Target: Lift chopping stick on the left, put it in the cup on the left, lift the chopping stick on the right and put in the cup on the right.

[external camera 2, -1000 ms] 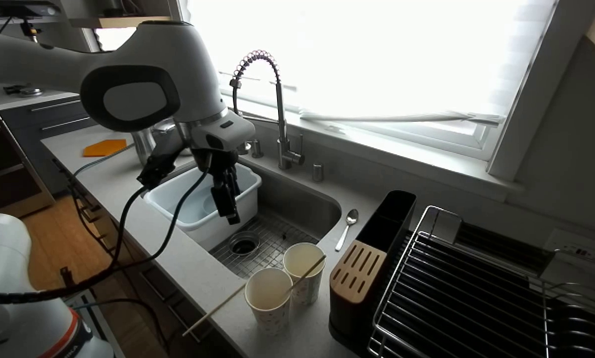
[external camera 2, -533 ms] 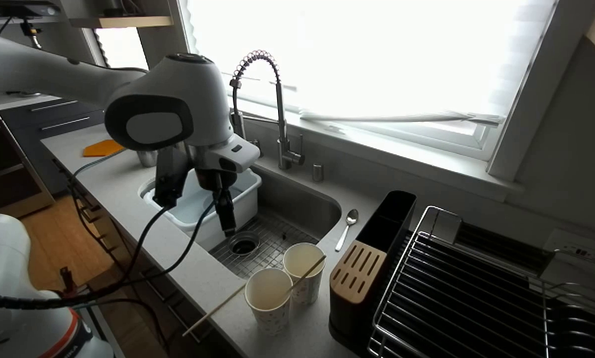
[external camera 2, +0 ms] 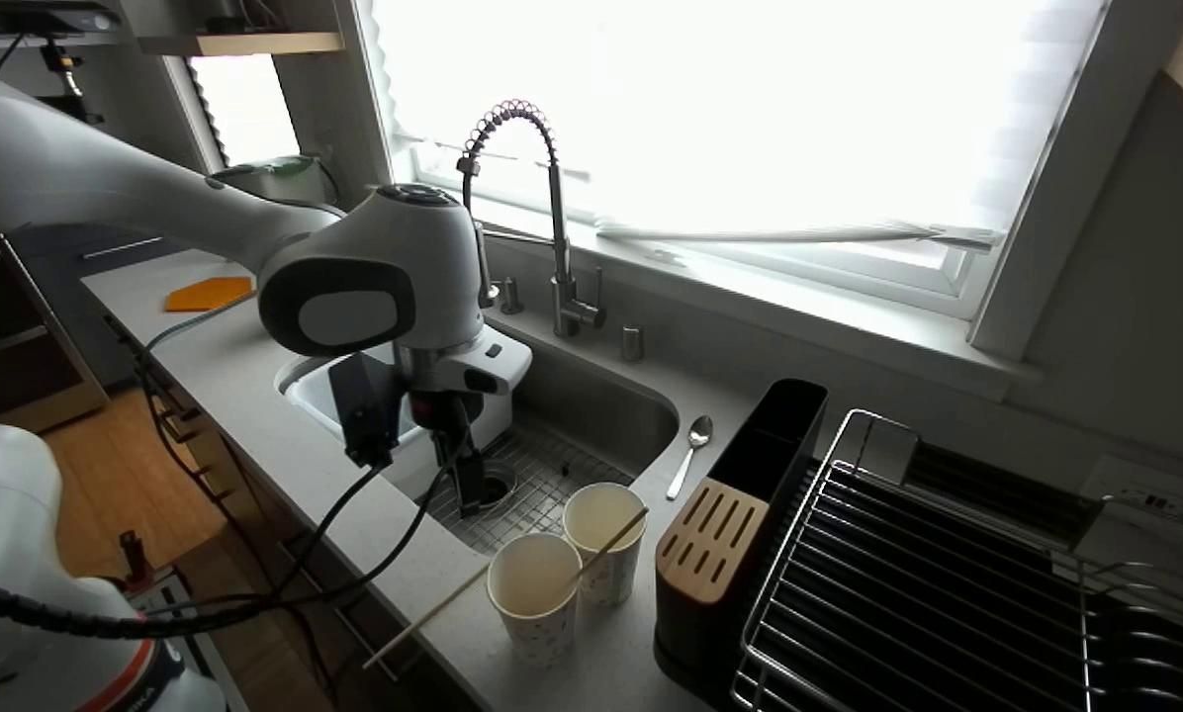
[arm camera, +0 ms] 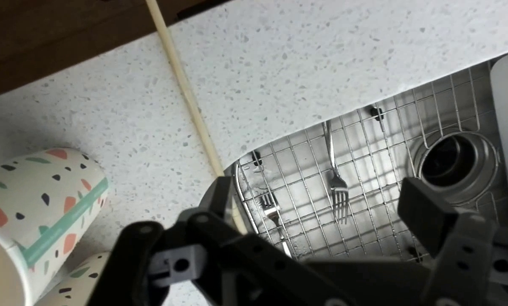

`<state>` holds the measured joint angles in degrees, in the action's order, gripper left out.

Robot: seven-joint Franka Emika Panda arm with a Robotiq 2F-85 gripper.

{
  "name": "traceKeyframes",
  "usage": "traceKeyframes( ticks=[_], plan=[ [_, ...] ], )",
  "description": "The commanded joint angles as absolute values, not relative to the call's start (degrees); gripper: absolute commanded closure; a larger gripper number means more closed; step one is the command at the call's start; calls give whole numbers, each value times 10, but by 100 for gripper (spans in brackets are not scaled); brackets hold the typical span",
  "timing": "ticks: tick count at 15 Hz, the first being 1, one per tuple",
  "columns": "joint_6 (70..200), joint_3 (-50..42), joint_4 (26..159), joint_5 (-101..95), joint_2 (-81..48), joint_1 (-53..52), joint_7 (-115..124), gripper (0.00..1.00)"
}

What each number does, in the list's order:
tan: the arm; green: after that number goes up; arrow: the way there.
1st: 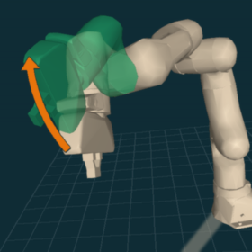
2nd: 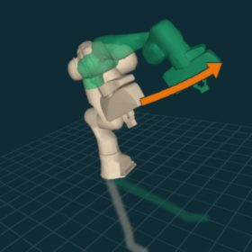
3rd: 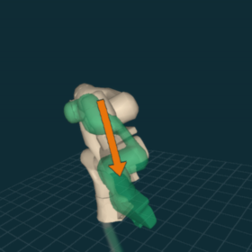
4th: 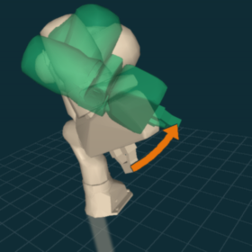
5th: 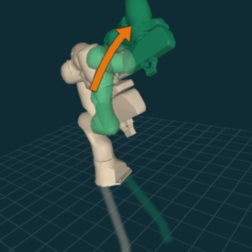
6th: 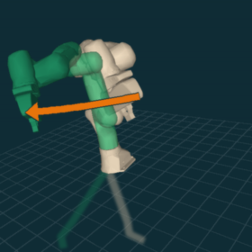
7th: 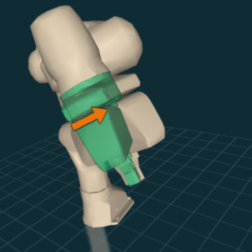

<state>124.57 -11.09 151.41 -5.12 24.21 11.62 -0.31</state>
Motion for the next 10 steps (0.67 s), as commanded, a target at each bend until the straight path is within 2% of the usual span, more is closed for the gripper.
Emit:
traceKeyframes(
  ticks=[1, 10],
  plan=[
    [1295, -106, 1528, -87, 211, 134, 4, 0],
    [1396, -108, 1544, -114, 162, 145, 8, 0]
  ],
)
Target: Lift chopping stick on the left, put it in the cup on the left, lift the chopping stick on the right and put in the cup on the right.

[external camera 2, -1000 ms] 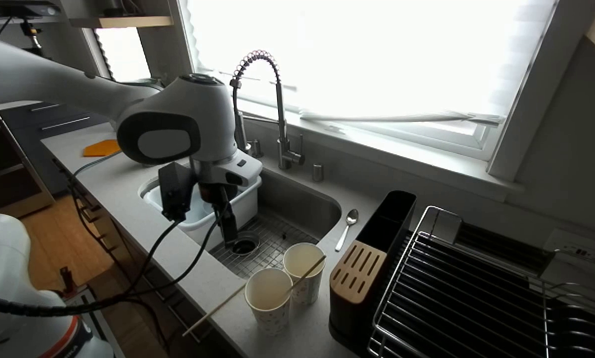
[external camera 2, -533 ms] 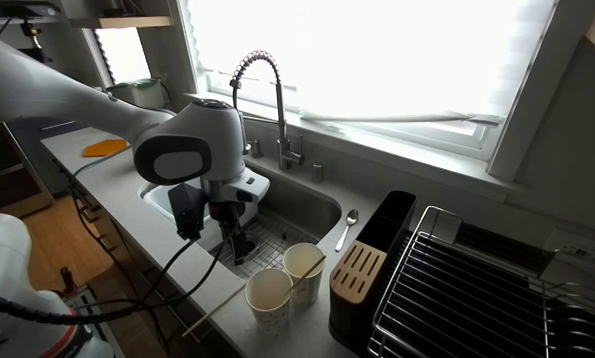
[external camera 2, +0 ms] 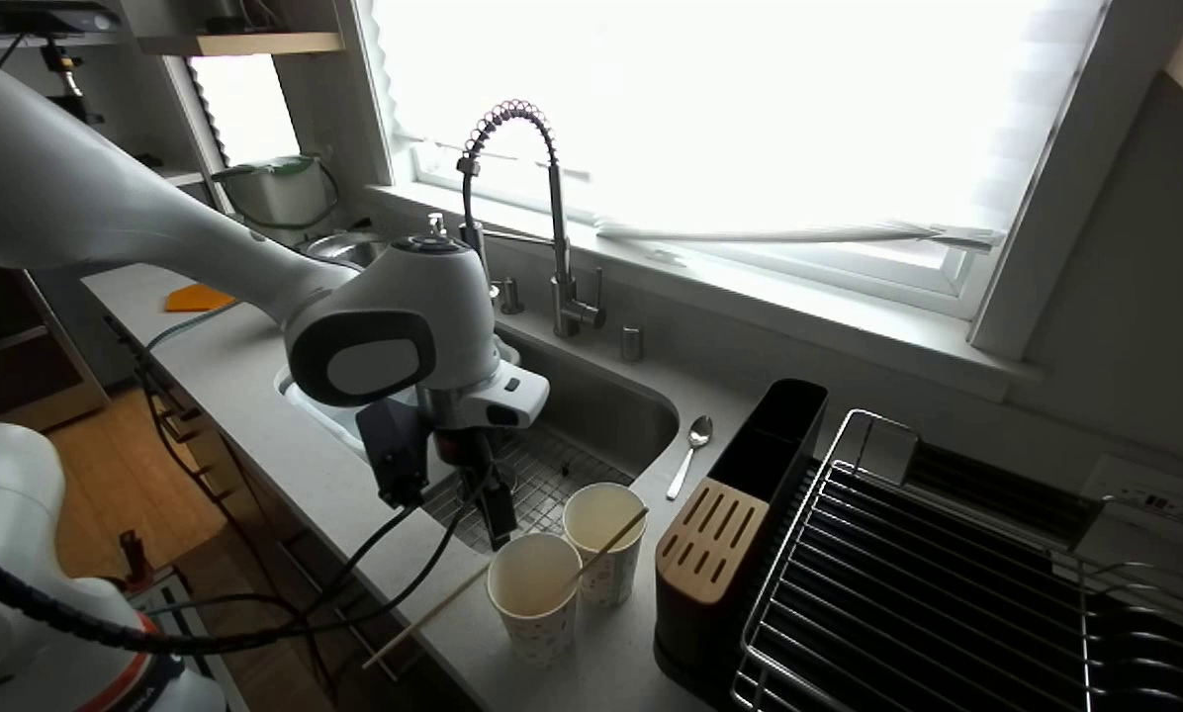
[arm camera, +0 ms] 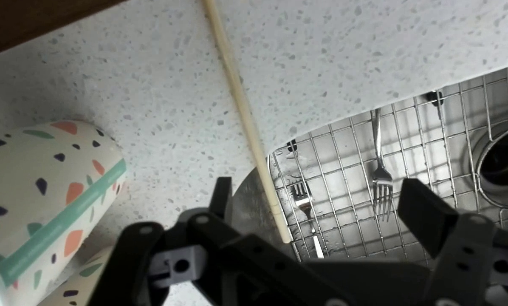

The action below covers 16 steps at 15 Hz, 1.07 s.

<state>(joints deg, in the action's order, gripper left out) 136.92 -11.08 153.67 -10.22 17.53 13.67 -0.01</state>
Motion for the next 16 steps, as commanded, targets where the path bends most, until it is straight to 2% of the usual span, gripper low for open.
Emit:
traceKeyframes(
  ticks=[1, 5, 7, 9, 10, 11, 13, 16],
  plan=[
    [1404, -109, 1544, -115, 159, 146, 7, 0],
    [1423, -110, 1545, -113, 146, 147, 6, 1],
    [1428, -110, 1545, -114, 141, 147, 6, 13],
    [1433, -110, 1545, -117, 137, 149, 7, 35],
    [1436, -109, 1545, -121, 135, 151, 10, 39],
    [1437, -110, 1545, -123, 134, 152, 10, 39],
    [1440, -110, 1545, -127, 132, 155, 11, 16],
    [1446, -110, 1545, -140, 130, 162, 15, 1]
  ],
)
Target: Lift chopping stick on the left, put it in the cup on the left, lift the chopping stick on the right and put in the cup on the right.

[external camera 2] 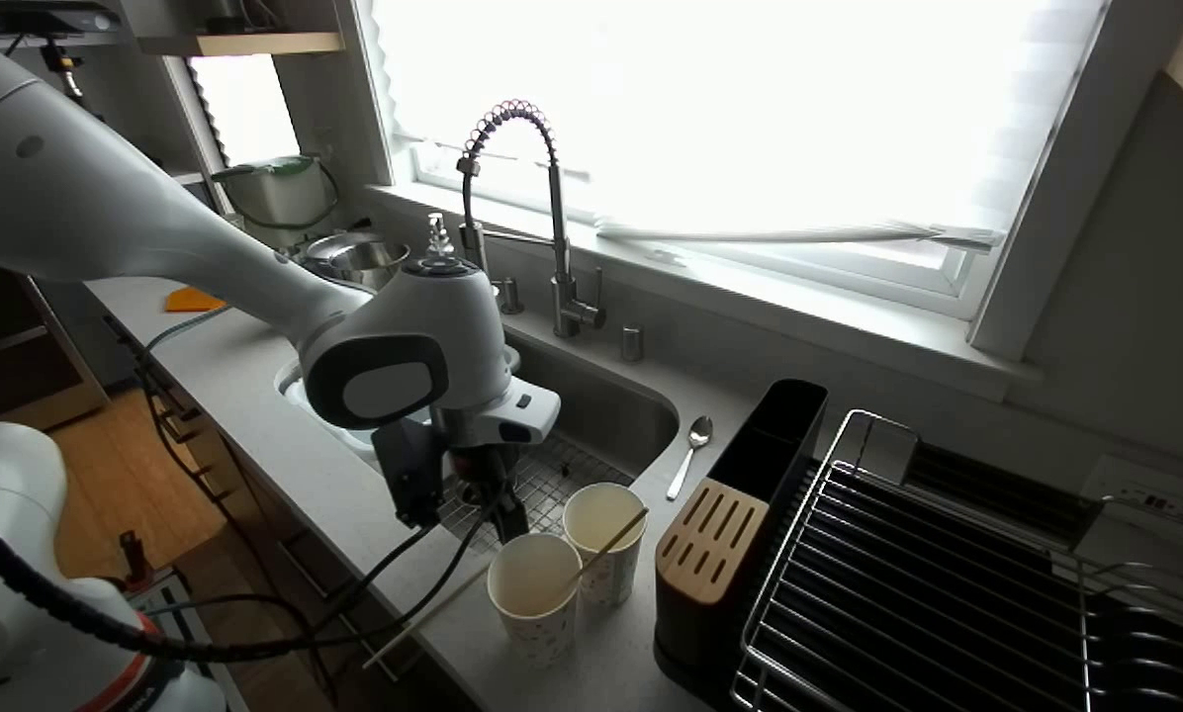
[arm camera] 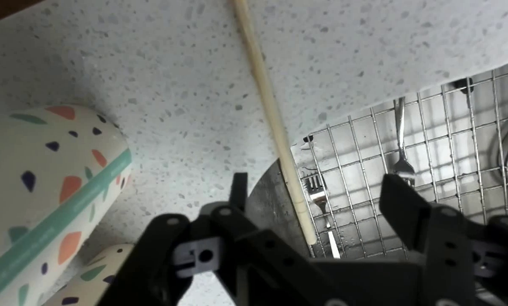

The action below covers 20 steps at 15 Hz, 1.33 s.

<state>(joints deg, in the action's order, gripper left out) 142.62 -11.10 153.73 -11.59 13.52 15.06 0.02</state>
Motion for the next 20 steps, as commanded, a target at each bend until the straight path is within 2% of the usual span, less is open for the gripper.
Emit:
traceKeyframes(
  ticks=[1, 2, 3, 5, 6, 8, 9, 10, 12, 13, 14, 15, 16, 18, 20],
  plan=[
    [1448, -111, 1545, -140, 129, 161, 13, 5],
    [1449, -111, 1545, -143, 128, 162, 14, 8],
    [1450, -111, 1545, -143, 128, 162, 13, 21],
    [1454, -111, 1545, -143, 126, 162, 11, 38],
    [1456, -111, 1546, -143, 125, 162, 11, 43],
    [1462, -112, 1546, -144, 123, 162, 10, 43],
    [1464, -112, 1546, -144, 121, 162, 9, 39],
    [1466, -111, 1546, -146, 119, 163, 10, 23],
    [1472, -112, 1545, -146, 114, 163, 10, 15],
    [1474, -112, 1545, -144, 113, 162, 8, 17],
    [1476, -112, 1545, -143, 111, 161, 8, 26],
    [1478, -112, 1545, -142, 109, 160, 7, 42],
    [1481, -112, 1545, -142, 108, 160, 7, 46],
    [1484, -113, 1545, -144, 107, 161, 8, 64],
    [1486, -113, 1543, -149, 109, 166, 8, 77]
  ],
)
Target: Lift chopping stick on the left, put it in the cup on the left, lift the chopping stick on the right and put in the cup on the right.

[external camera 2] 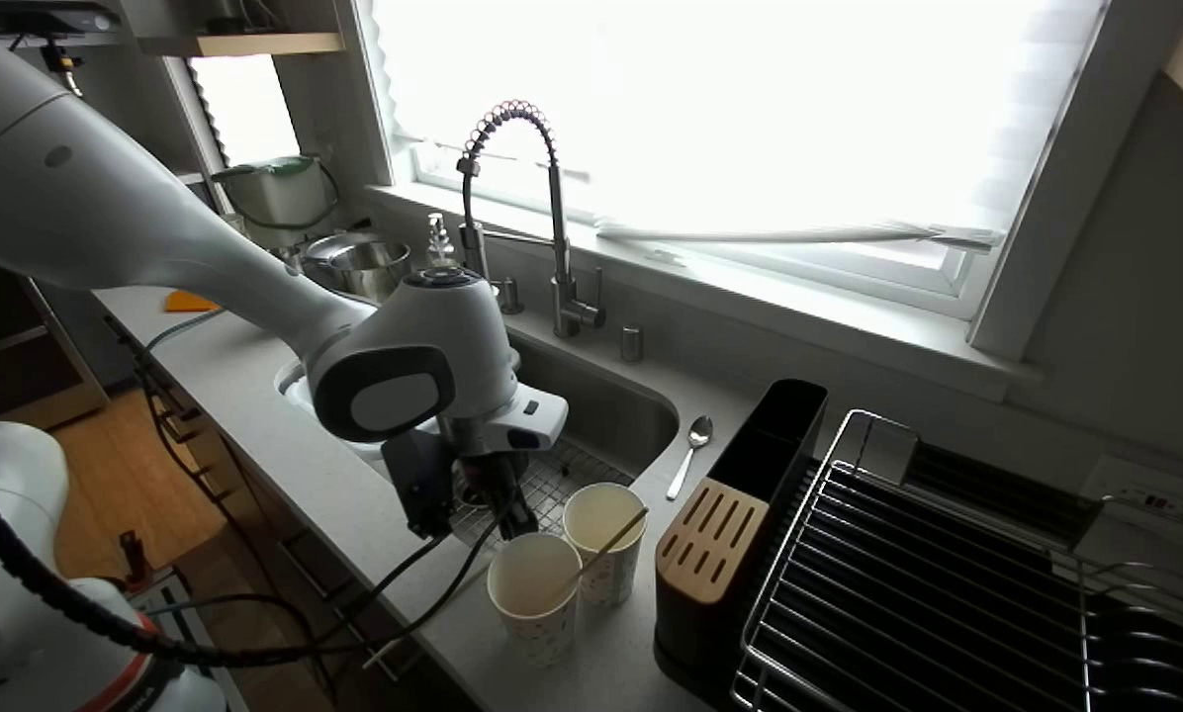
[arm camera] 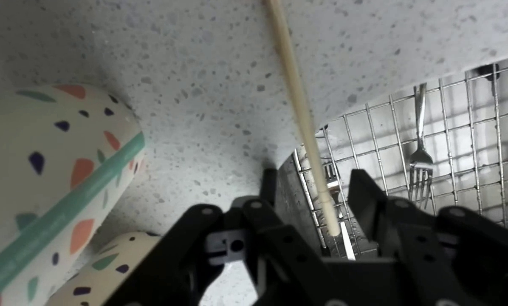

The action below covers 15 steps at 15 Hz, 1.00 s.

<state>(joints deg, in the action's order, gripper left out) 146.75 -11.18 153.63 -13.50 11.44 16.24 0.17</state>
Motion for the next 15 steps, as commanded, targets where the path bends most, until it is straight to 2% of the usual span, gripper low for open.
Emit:
traceKeyframes(
  ticks=[1, 3, 9, 15],
  plan=[
    [1487, -114, 1544, -151, 109, 167, 8, 85],
    [1487, -114, 1543, -153, 110, 169, 8, 100],
    [1472, -114, 1540, -152, 127, 170, 7, 98],
    [1429, -110, 1525, -154, 226, 184, 12, 98]
  ],
)
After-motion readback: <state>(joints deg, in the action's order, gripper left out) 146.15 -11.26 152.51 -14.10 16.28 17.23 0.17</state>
